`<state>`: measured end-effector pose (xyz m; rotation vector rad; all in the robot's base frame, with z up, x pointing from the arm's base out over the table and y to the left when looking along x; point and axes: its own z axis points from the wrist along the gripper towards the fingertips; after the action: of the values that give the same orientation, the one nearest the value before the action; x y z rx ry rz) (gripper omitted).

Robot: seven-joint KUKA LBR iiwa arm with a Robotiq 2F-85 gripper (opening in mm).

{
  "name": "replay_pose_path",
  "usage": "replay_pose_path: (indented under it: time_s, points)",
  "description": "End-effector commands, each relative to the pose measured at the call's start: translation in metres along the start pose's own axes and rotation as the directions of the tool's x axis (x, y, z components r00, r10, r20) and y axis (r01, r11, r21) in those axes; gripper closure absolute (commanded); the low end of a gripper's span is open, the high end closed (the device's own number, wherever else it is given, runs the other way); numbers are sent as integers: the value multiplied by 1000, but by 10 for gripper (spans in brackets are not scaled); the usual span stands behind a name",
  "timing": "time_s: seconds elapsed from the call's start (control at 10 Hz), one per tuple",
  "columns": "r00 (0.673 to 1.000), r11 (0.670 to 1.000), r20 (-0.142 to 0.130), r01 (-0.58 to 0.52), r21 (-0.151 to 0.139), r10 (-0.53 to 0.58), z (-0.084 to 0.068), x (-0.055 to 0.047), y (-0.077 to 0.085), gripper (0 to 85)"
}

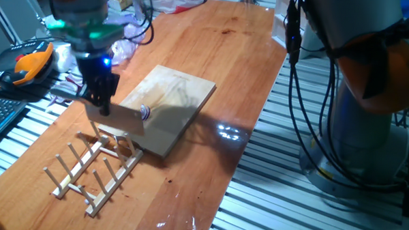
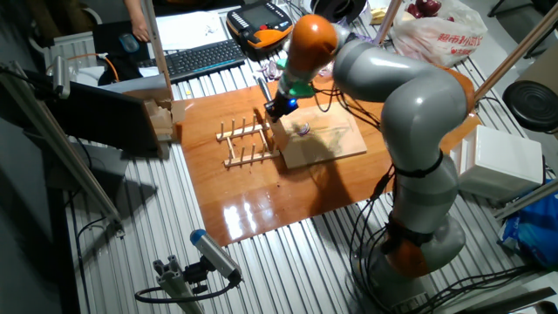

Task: Chop the onions

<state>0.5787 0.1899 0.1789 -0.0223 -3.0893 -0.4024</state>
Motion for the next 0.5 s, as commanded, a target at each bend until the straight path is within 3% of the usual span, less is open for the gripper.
replay_pose_path:
  time_s: [0.0, 0.1, 0.2, 0.4]
  points:
    - [1000, 1000, -1, -3, -9, 3, -3, 1, -3, 850]
    - [1000, 1000, -1, 6, -3, -6, -7, 2, -7, 850]
    - [999, 999, -4, 38, 23, -38, -9, 0, -14, 850]
    - [990, 980, 10, 137, 143, -140, -6, -10, -30, 850]
